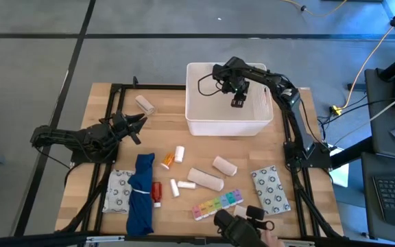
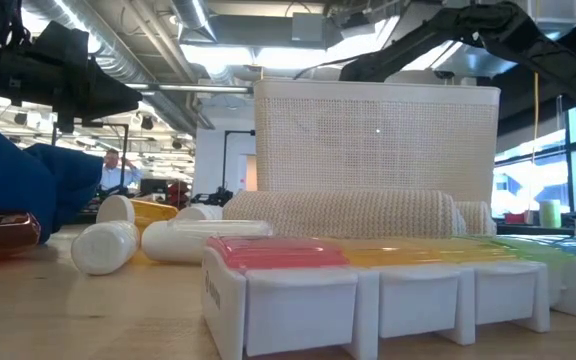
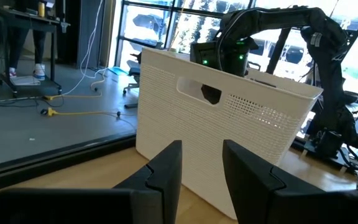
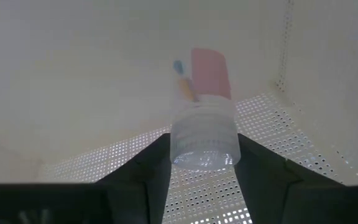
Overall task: Pick & place medical supplies in basket/bin
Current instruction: Put the transparent pill bottle into the white container, then put the rolled brown bandage into the white container
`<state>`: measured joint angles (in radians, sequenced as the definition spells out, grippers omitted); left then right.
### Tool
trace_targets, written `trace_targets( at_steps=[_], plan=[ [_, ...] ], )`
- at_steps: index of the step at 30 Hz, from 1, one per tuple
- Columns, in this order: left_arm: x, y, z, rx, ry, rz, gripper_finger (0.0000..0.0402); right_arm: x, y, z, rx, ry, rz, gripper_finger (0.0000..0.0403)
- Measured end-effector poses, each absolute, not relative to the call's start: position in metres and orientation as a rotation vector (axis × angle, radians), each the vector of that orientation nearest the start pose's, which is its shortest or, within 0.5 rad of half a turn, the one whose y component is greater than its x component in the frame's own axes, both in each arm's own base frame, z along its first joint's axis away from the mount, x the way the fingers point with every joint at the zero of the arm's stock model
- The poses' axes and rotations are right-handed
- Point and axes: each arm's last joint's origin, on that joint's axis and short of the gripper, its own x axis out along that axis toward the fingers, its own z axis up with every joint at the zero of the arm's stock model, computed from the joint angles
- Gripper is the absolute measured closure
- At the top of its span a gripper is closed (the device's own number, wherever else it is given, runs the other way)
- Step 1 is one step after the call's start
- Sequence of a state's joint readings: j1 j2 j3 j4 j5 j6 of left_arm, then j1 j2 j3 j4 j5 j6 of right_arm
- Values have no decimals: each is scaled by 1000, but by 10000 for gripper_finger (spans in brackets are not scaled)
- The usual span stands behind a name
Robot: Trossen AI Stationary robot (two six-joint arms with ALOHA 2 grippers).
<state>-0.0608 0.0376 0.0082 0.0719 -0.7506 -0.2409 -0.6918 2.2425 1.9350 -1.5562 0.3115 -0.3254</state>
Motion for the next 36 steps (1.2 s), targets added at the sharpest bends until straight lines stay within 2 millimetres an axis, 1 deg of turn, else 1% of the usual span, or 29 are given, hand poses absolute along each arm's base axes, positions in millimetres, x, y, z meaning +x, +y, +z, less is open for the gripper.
trace_targets(
  at_steps=[16,20,29,32,36],
  plan=[
    [93,14,170,-248,-123,682,290,309,-268,202,141,1958,-345,233],
    [93,14,170,-248,-123,682,290,310,-268,201,142,1943,-314,232],
    [93,14,170,-248,-123,682,290,310,-267,201,149,1945,-321,232],
    [93,14,170,-248,-123,682,290,309,-266,207,162,1936,-347,232],
    [93,14,170,-248,-123,682,290,305,-261,226,149,1897,-370,232]
  ],
)
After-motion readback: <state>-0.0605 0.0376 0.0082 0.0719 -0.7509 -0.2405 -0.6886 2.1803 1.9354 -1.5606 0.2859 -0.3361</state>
